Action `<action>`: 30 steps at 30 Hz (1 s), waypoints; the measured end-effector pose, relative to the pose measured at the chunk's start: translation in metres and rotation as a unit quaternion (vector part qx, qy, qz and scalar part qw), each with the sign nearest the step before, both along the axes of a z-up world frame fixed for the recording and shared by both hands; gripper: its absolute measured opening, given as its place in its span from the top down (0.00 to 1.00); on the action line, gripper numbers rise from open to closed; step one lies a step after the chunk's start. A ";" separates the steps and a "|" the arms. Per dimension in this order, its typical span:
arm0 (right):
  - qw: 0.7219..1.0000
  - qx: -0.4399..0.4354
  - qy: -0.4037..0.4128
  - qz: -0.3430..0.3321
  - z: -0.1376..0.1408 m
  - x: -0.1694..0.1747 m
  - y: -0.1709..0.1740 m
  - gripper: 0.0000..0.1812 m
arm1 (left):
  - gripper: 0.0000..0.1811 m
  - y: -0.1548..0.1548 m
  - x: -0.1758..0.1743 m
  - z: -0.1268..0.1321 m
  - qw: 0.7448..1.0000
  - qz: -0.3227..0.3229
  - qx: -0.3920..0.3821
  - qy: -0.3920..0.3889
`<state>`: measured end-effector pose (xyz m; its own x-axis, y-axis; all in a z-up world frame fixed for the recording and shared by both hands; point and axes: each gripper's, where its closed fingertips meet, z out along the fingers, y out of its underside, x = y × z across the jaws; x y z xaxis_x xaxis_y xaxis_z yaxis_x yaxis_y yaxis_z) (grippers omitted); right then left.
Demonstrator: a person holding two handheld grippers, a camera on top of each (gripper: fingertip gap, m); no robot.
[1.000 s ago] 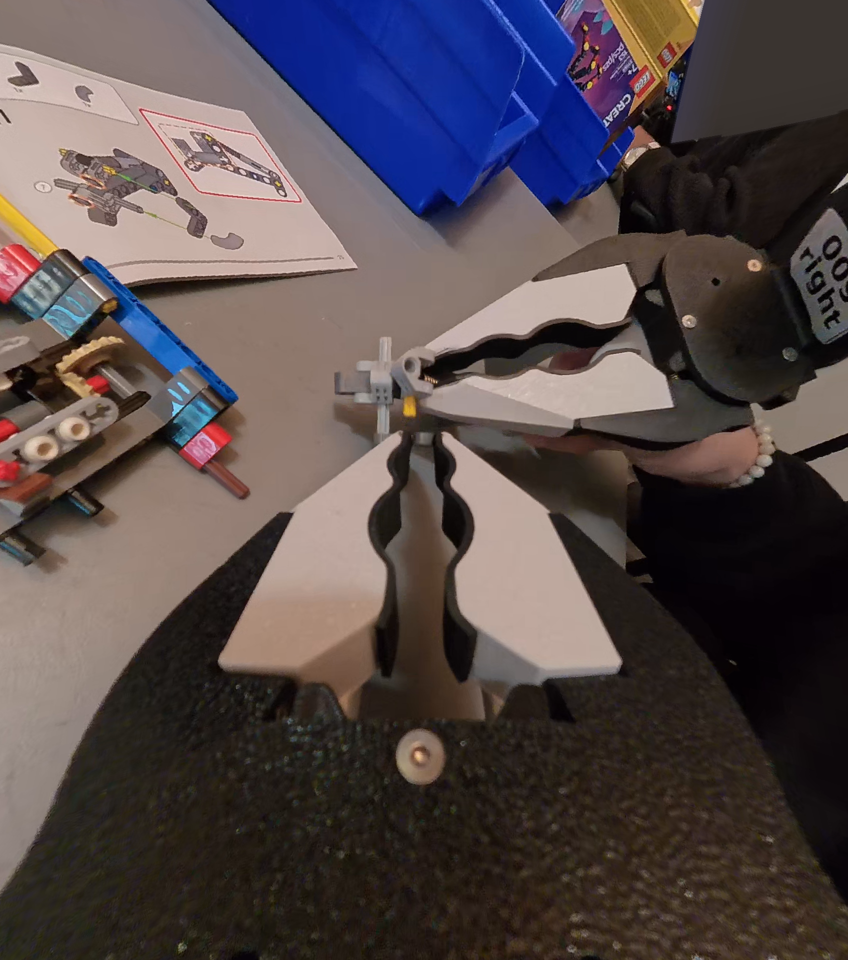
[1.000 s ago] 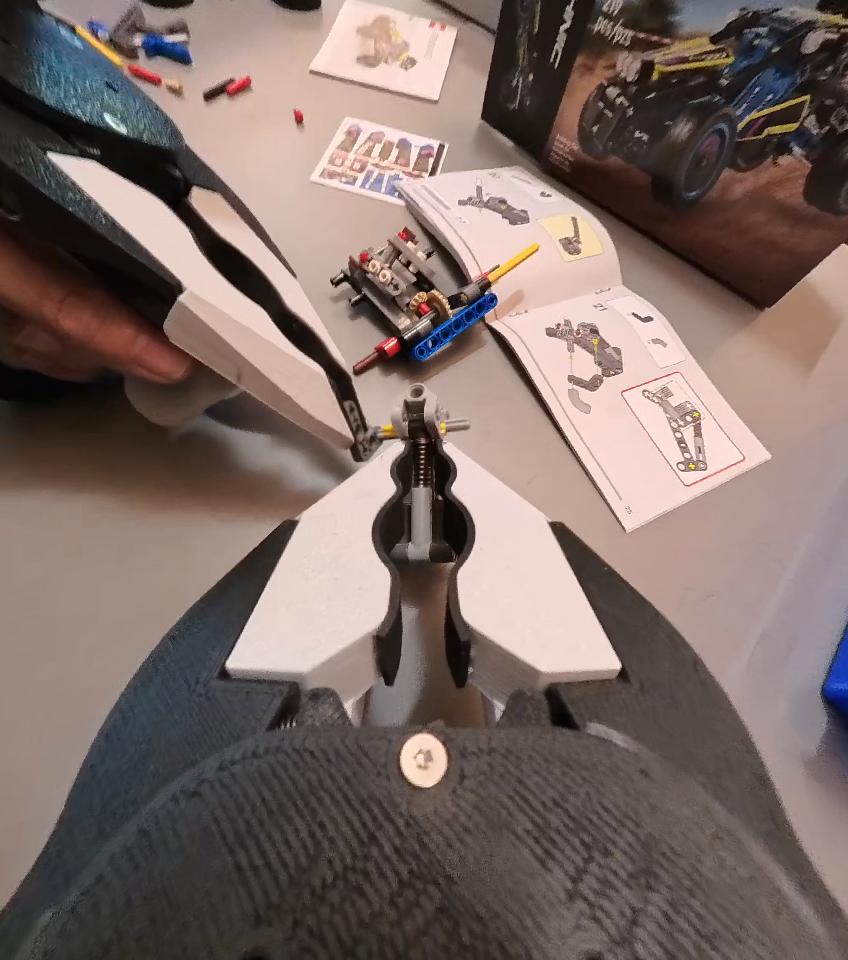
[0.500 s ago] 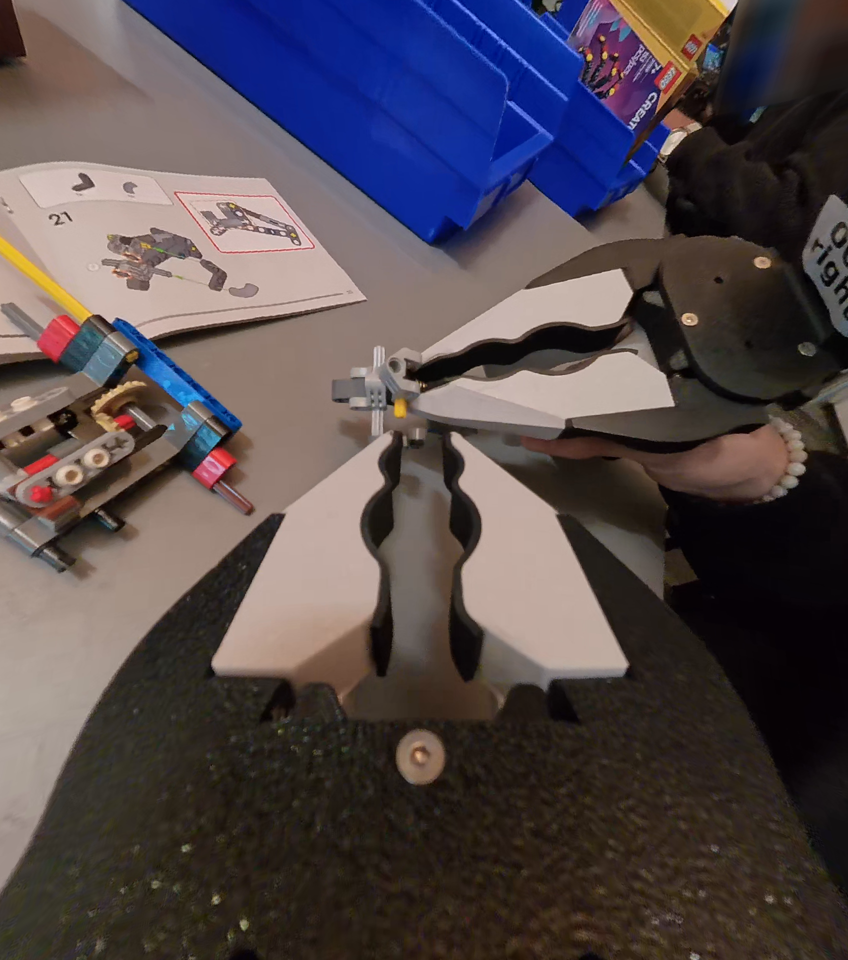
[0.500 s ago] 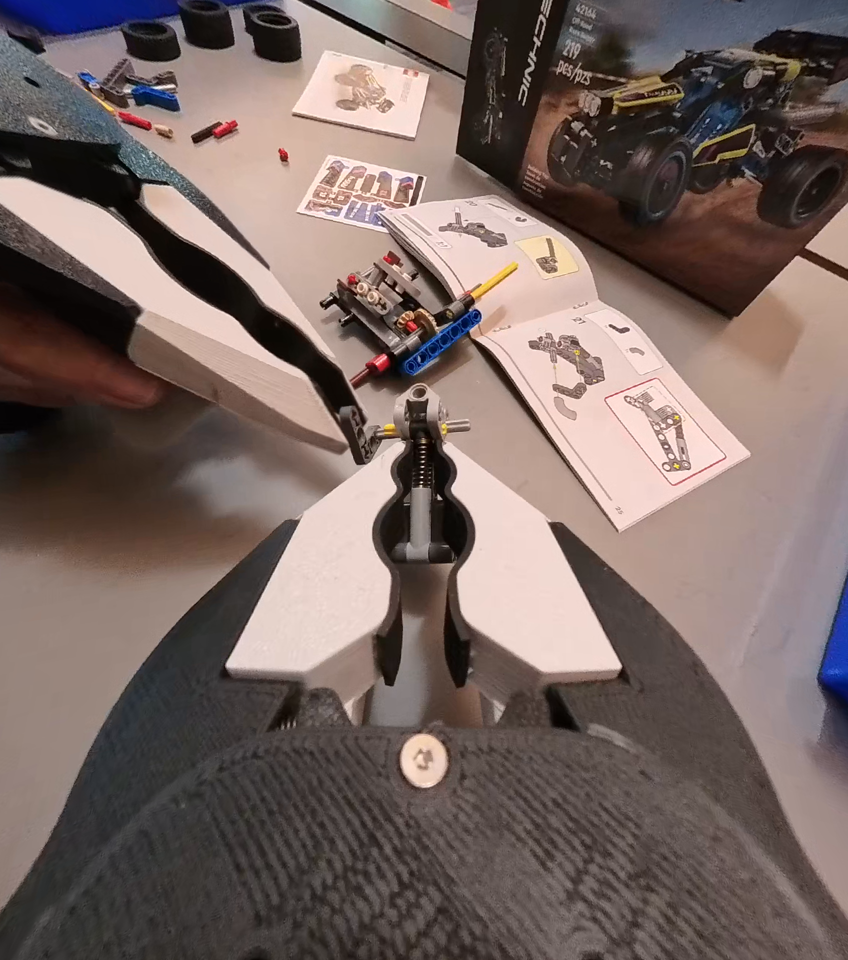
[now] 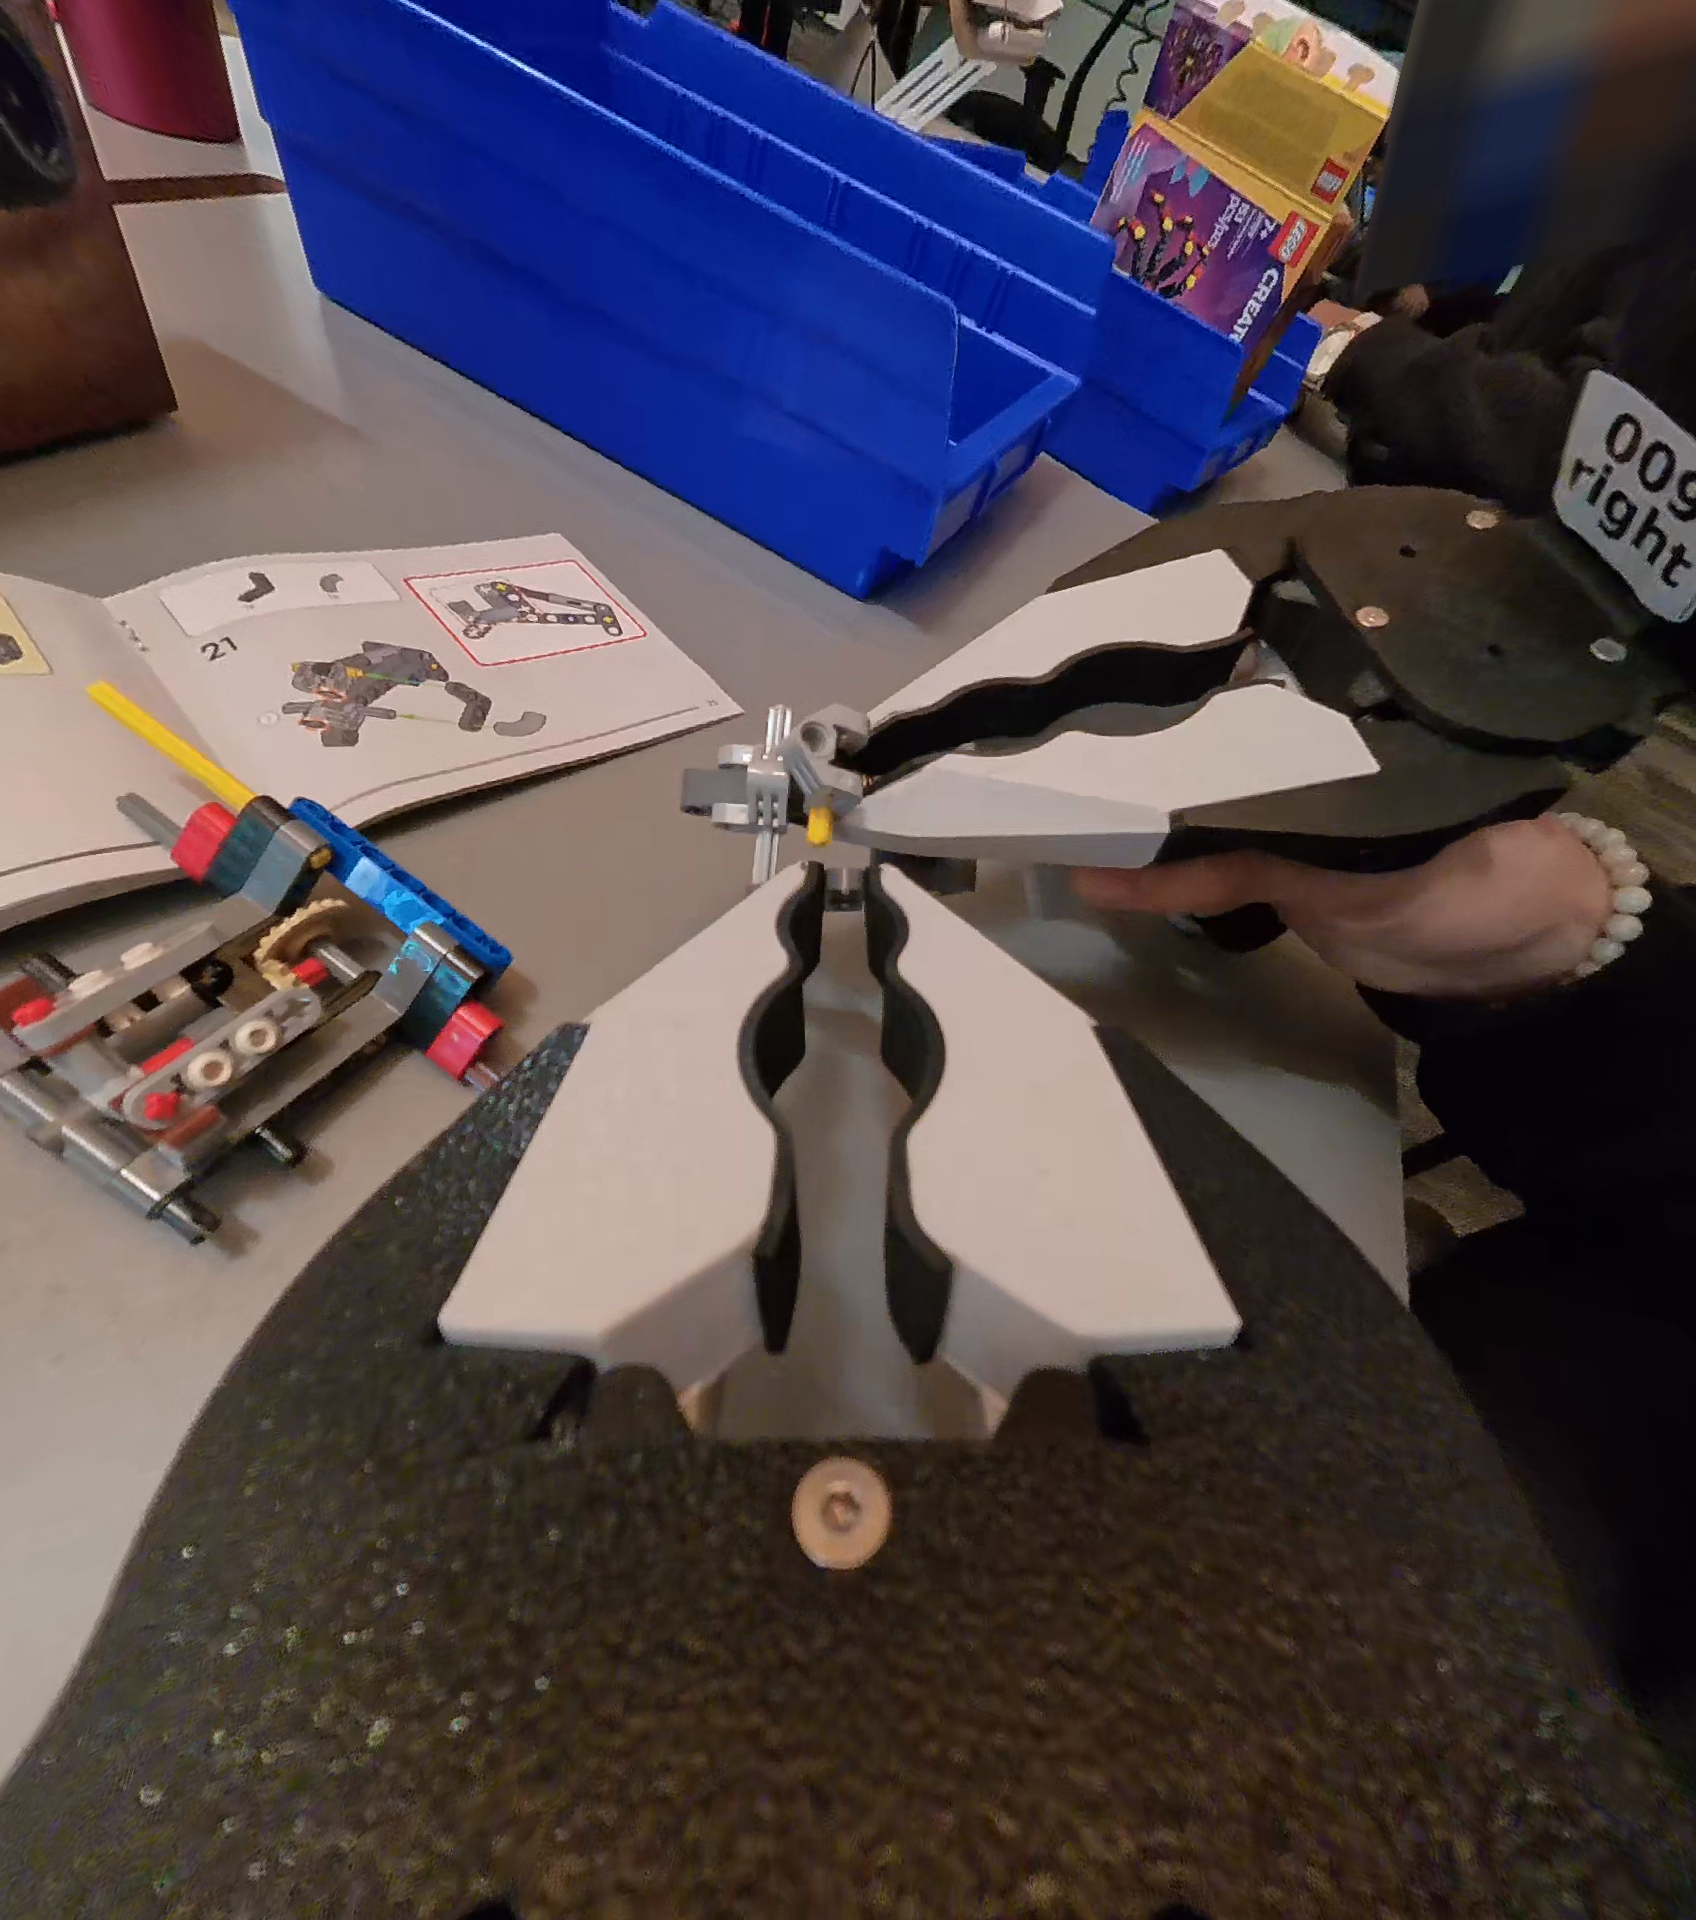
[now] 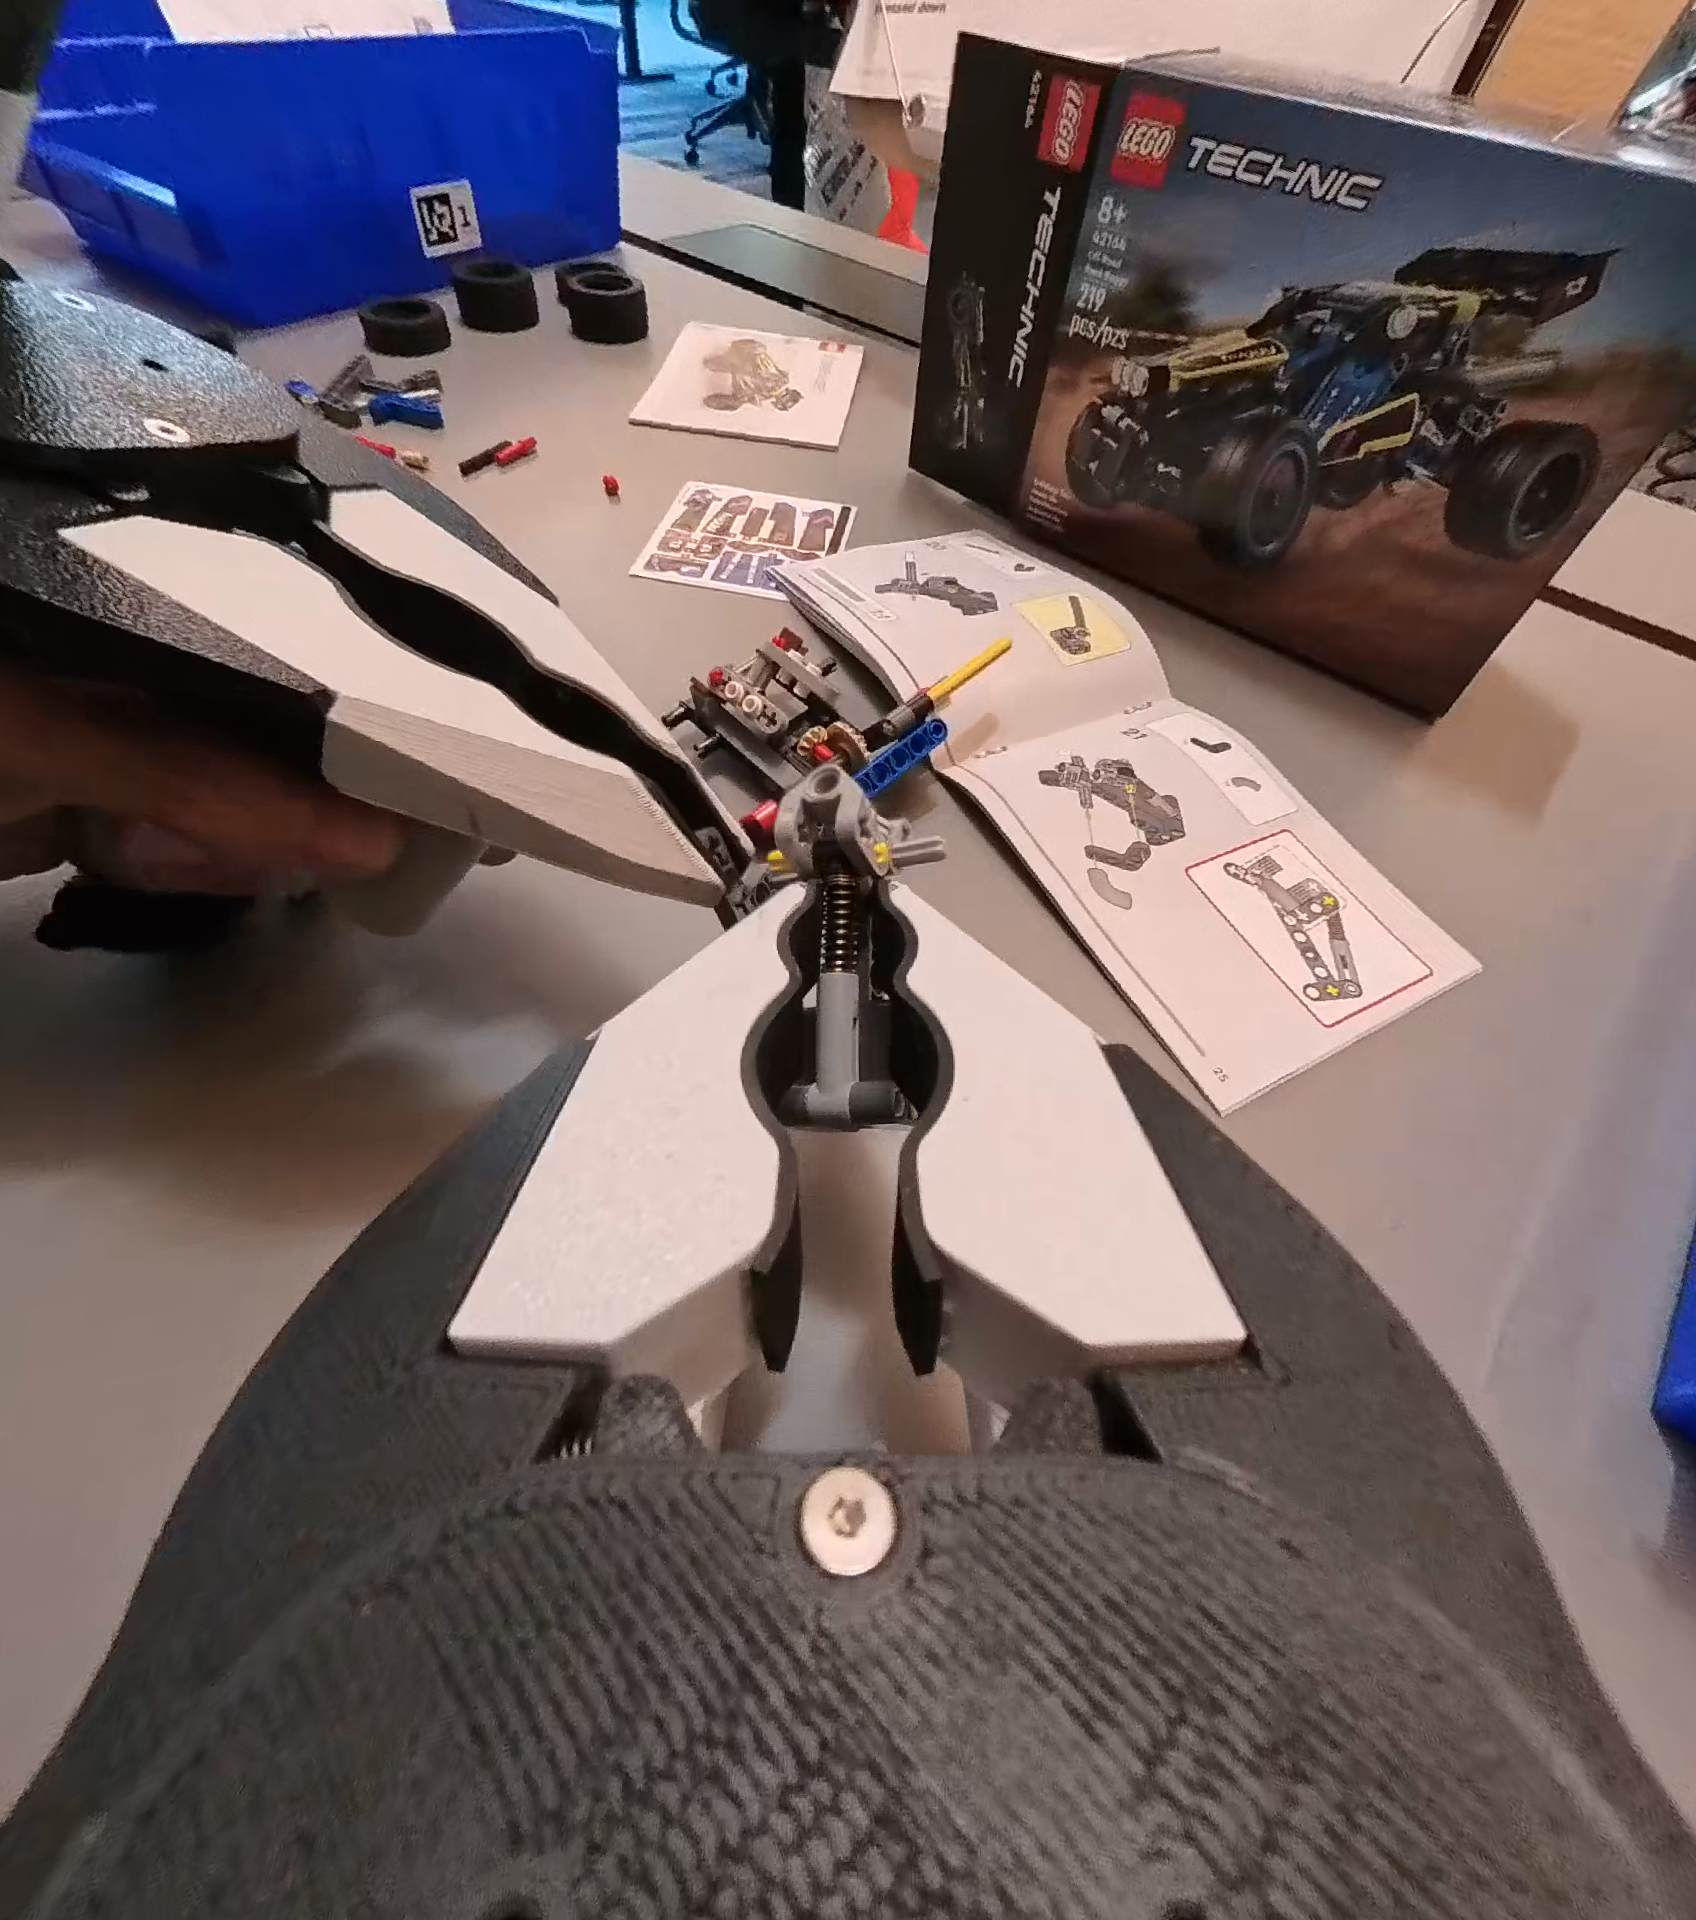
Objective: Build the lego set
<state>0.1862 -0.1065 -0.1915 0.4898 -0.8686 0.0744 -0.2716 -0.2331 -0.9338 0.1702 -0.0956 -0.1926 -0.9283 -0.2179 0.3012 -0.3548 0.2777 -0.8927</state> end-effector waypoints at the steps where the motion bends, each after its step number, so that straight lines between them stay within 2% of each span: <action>1: 1.000 -0.009 -0.001 -0.001 -0.001 0.000 0.001 0.96 | 0.98 0.000 0.000 -0.001 1.000 0.001 0.001 0.004; 9: 0.995 -0.087 0.054 -0.003 -0.028 -0.001 0.002 0.97 | 0.98 0.002 -0.001 -0.021 0.997 -0.006 0.056 0.044; 20: 0.991 -0.118 0.058 -0.017 -0.034 0.001 0.002 0.94 | 0.98 0.002 0.000 -0.027 0.996 -0.004 0.069 0.062; 22: 0.991 -0.117 0.062 -0.015 -0.035 0.000 0.003 0.97 | 0.98 0.002 0.000 -0.027 0.996 -0.003 0.070 0.063; 30: 0.993 -0.104 0.050 -0.030 -0.029 0.001 0.000 0.98 | 0.98 0.001 0.000 -0.027 0.996 -0.002 0.069 0.061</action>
